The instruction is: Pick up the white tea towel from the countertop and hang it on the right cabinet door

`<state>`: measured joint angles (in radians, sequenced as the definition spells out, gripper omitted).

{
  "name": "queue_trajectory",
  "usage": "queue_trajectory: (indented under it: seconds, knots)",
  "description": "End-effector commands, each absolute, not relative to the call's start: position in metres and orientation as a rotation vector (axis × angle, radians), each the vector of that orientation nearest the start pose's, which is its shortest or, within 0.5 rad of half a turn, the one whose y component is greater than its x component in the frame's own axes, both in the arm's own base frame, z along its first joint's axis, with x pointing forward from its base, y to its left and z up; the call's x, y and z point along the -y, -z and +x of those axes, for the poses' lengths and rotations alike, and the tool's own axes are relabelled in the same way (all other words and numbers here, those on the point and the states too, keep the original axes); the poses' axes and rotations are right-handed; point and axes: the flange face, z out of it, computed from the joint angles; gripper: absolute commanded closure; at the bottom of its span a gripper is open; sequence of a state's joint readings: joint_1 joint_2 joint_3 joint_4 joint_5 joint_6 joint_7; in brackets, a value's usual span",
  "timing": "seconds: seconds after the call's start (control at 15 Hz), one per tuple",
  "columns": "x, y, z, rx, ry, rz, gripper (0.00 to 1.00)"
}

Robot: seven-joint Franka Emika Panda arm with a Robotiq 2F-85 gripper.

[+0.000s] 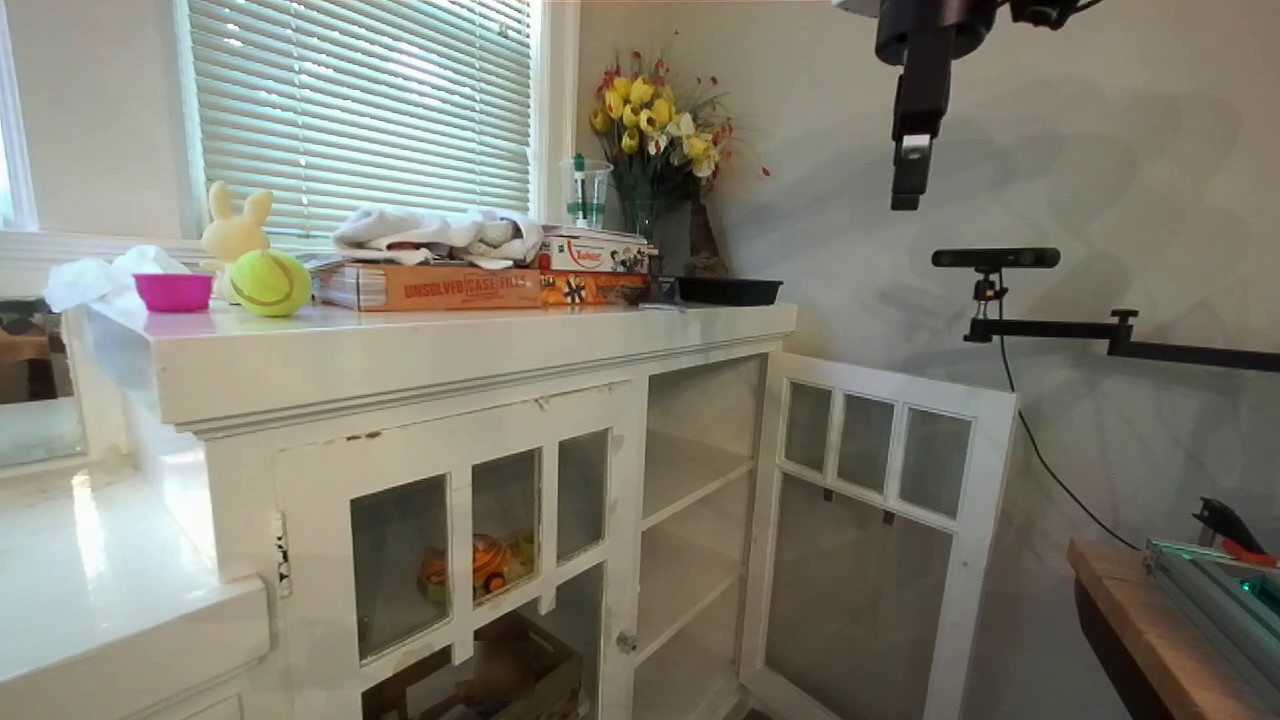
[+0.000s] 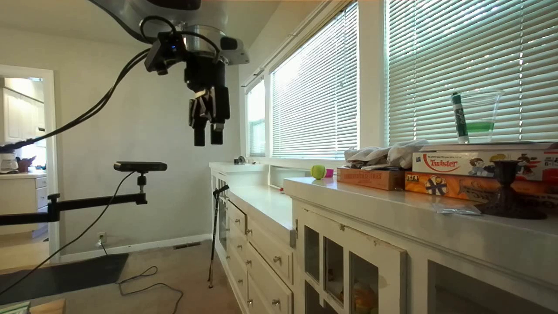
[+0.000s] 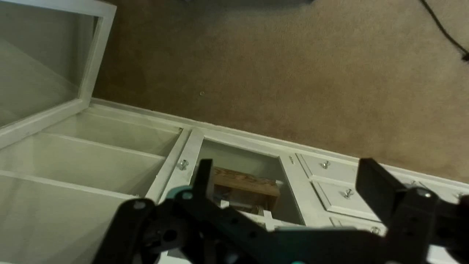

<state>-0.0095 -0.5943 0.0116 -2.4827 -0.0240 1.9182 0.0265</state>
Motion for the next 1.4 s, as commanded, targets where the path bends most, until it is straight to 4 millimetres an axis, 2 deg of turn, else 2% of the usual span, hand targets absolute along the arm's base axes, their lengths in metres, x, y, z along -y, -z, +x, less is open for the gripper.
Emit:
queue_trajectory:
  seconds: [0.0, 0.47, 0.73, 1.0, 1.33]
  knots:
    - [0.001, -0.507, 0.396, -0.07, 0.257, -3.142, 0.0]
    - [0.004, -0.53, 0.444, -0.085, 0.707, -3.087, 0.0]
    - [0.01, -0.546, 0.48, -0.104, 0.891, -3.037, 0.0]
    - [0.018, -0.561, 0.524, -0.116, 0.988, -3.012, 0.0]
    - [0.017, -0.57, 0.584, -0.101, 1.007, -3.007, 0.0]
